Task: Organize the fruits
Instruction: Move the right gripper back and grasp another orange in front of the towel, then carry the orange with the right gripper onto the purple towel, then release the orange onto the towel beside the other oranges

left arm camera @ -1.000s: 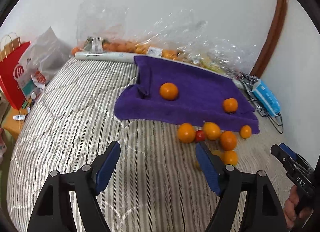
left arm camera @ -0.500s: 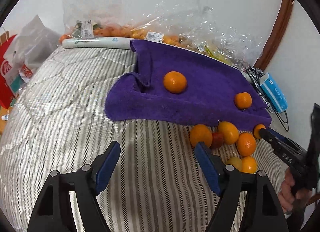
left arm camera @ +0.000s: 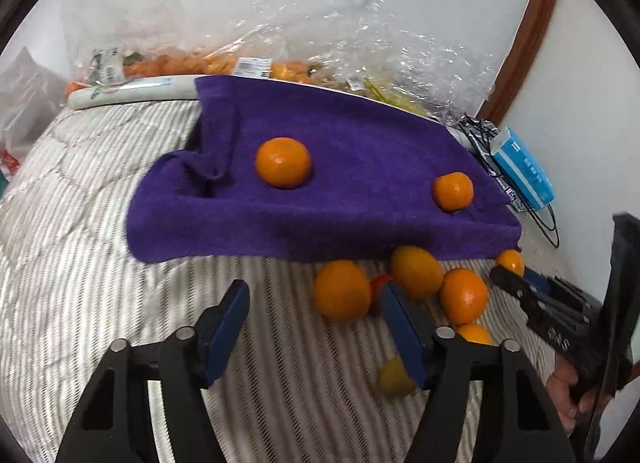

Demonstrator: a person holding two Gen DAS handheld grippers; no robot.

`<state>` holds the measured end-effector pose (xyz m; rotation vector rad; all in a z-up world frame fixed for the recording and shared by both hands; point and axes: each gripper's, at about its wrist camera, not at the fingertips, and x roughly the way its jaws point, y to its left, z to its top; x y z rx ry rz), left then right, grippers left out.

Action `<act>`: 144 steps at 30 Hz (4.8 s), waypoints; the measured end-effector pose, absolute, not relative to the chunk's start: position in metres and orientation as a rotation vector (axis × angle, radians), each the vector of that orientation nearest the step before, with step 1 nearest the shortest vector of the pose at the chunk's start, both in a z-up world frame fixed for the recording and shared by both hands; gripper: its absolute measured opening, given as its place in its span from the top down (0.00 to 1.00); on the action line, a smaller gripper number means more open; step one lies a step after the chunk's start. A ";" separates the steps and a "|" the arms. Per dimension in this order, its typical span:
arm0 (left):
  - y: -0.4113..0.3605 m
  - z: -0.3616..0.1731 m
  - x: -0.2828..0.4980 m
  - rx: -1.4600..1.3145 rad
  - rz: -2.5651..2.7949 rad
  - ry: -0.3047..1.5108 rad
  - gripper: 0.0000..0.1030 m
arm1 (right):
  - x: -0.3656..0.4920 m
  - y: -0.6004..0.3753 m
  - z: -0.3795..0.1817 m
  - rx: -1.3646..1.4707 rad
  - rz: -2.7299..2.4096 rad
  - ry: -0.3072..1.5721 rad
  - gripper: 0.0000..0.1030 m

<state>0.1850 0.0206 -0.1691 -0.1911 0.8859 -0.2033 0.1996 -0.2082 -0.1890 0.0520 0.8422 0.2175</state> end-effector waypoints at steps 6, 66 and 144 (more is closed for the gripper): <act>0.014 -0.178 0.197 -0.261 -0.282 0.912 0.67 | 0.193 -0.211 -0.185 0.101 0.262 0.808 0.70; 0.006 -0.121 0.176 -0.113 -0.207 0.696 0.71 | 0.174 -0.204 -0.129 0.088 0.372 0.573 0.70; 0.013 -0.139 0.226 -0.214 -0.194 0.672 0.53 | 0.238 -0.197 -0.138 0.110 0.324 0.736 0.50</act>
